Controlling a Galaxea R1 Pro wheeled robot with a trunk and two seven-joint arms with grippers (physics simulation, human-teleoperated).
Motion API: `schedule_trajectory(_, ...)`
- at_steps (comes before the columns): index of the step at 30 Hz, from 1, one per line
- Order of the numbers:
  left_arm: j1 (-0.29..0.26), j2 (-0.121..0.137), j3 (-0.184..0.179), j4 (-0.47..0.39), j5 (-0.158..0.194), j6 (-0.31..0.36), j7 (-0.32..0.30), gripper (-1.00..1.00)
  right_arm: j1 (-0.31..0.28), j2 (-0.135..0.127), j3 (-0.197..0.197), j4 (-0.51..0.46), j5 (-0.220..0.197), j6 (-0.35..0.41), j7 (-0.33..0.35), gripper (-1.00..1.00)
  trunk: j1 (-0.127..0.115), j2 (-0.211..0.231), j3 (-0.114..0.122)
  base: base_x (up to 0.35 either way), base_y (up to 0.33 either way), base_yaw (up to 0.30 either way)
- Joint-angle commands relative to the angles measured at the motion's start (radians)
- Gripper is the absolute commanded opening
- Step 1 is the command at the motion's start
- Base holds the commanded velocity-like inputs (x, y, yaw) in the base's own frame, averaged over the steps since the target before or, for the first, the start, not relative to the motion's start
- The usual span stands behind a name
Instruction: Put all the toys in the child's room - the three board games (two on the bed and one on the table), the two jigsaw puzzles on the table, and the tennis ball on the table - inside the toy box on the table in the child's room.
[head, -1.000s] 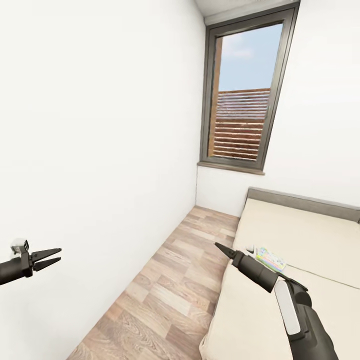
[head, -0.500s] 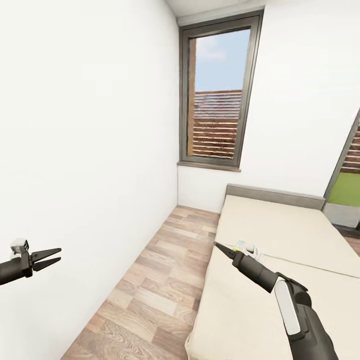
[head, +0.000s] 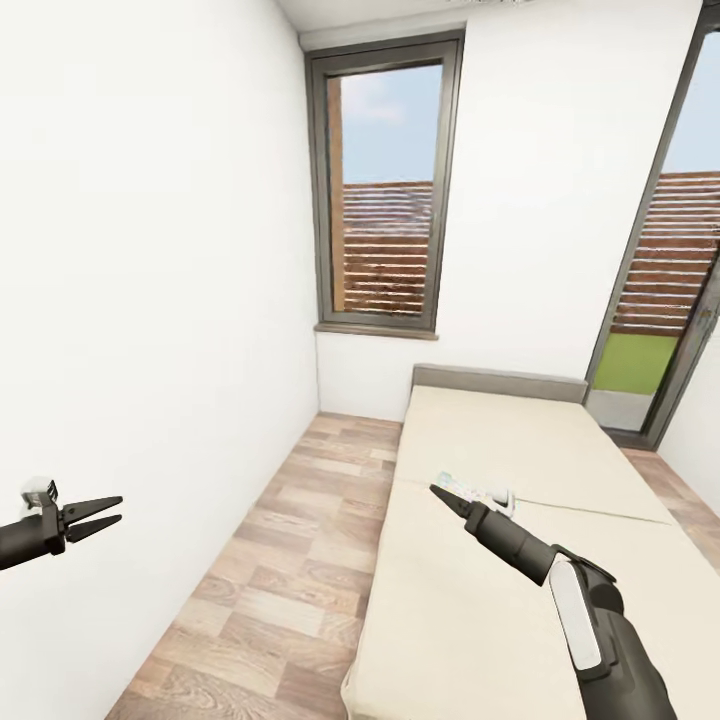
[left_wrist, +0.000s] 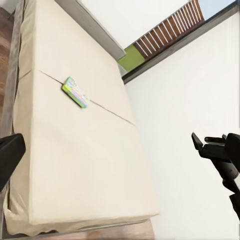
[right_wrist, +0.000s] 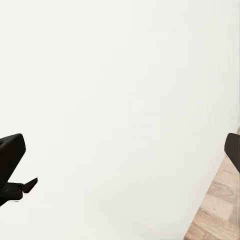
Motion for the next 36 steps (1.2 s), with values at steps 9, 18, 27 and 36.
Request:
schedule_trajectory(9, 0.000, 0.000, 0.000, 0.000, -0.002, 0.011, -0.005, 1.00, -0.001, 0.002, -0.020, 0.001, -0.002, 0.006, 0.002, 1.00, 0.000, -0.001, 0.000, 0.075, 0.028, -0.278)
schedule_trajectory(18, 0.000, -0.001, 0.000, 0.000, -0.002, 0.010, -0.005, 1.00, -0.001, 0.002, -0.022, 0.001, -0.002, 0.006, 0.000, 1.00, 0.000, -0.001, 0.001, 0.102, 0.046, -0.278)
schedule_trajectory(27, 0.000, -0.001, 0.000, 0.000, -0.002, 0.010, -0.005, 1.00, -0.001, 0.002, -0.022, 0.002, -0.002, 0.006, -0.002, 1.00, 0.000, -0.001, 0.003, 0.022, 0.017, -0.277)
schedule_trajectory(36, 0.000, -0.001, 0.000, 0.000, -0.002, 0.011, -0.005, 1.00, -0.001, 0.002, -0.021, 0.001, -0.002, 0.004, -0.004, 1.00, 0.000, -0.001, 0.005, 0.137, 0.177, -0.098)
